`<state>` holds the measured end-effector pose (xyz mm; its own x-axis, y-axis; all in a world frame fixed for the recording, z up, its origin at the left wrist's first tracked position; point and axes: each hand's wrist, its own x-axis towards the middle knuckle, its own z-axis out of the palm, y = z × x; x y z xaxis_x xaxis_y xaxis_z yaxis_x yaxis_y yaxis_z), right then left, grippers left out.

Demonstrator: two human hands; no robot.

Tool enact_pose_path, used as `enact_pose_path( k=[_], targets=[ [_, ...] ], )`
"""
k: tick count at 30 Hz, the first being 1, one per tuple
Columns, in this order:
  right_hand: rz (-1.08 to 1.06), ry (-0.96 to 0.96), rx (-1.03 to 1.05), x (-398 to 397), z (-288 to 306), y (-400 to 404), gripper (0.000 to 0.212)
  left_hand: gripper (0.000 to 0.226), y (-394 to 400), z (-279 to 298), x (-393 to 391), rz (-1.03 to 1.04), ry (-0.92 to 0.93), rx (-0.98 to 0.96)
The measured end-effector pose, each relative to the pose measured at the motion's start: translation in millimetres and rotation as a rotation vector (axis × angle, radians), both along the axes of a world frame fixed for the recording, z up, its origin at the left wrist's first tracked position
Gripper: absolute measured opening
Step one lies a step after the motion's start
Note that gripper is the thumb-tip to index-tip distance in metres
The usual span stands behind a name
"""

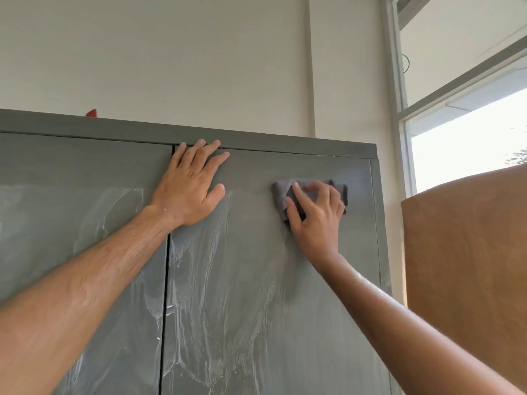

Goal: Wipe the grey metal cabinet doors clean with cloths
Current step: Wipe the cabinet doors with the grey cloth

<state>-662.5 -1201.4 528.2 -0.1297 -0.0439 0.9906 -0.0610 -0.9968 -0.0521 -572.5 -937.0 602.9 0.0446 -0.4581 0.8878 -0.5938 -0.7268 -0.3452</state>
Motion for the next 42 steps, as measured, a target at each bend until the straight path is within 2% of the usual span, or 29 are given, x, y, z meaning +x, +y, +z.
enact_pose_path(
  k=[2, 3, 6, 8, 11, 13, 14, 18, 19, 21, 24, 25, 27, 29, 30, 33, 35, 36, 40, 42],
  targets=[
    [-0.071, 0.011, -0.153, -7, -24, -16, 0.031, 0.074, 1, 0, 0, 0.002, 0.002, 0.014],
    [-0.098, -0.008, -0.14, -11, -22, -26, 0.03, 0.075, 2, 0, 0, 0.004, 0.005, 0.02],
    [-0.023, -0.092, 0.184, -8, 17, -25, 0.031, 0.077, 1, 0, -1, 0.015, 0.006, 0.02],
    [0.036, -0.1, 0.225, 4, 29, 0, 0.032, 0.076, -1, -2, -1, 0.015, 0.006, 0.014],
    [0.019, -0.008, -0.108, 14, -5, 24, 0.032, 0.075, -2, -2, 1, 0.014, 0.01, 0.001],
    [0.008, 0.027, -0.217, 5, -17, 11, 0.031, 0.075, -1, -1, 0, 0.009, 0.025, 0.011],
    [-0.007, 0.016, -0.195, 2, -11, 4, 0.031, 0.075, 0, -1, 0, 0.008, 0.037, 0.023],
    [0.062, -0.07, 0.138, 10, 42, 27, 0.034, 0.08, 5, 1, -1, -0.012, 0.059, 0.07],
    [0.077, -0.054, 0.124, 16, 42, 45, 0.034, 0.082, 7, 1, -1, -0.017, 0.063, 0.08],
    [0.06, 0.005, -0.064, 26, 21, 71, 0.033, 0.083, 11, 3, -1, -0.041, 0.075, 0.095],
    [0.04, 0.06, -0.281, 23, -10, 61, 0.031, 0.082, 22, 8, -2, -0.104, 0.115, 0.14],
    [0.025, 0.049, -0.274, 20, -6, 54, 0.029, 0.08, 26, 10, -2, -0.117, 0.119, 0.159],
    [0.043, -0.003, -0.102, 20, 20, 53, 0.029, 0.076, 34, 12, -2, -0.149, 0.106, 0.17],
    [0.086, -0.054, 0.104, 27, 43, 72, 0.032, 0.067, 40, 8, -3, -0.208, 0.049, 0.107],
    [0.096, -0.054, 0.112, 33, 43, 88, 0.032, 0.061, 44, 4, -2, -0.231, 0.005, 0.057],
    [0.101, 0.041, -0.198, 42, 7, 113, 0.029, 0.054, 57, -9, 6, -0.238, -0.04, -0.045],
    [0.104, 0.079, -0.315, 38, -6, 102, 0.028, 0.056, 71, -12, 13, -0.221, -0.018, -0.048],
    [0.104, 0.065, -0.288, 36, -1, 96, 0.028, 0.056, 79, -12, 17, -0.208, -0.014, -0.028],
    [0.136, -0.058, 0.059, 45, 40, 118, 0.028, 0.059, 93, -6, 21, -0.196, -0.008, 0.045],
    [0.125, -0.03, -0.035, 53, 31, 143, 0.028, 0.06, 95, -4, 21, -0.199, -0.005, 0.05]
  ],
)
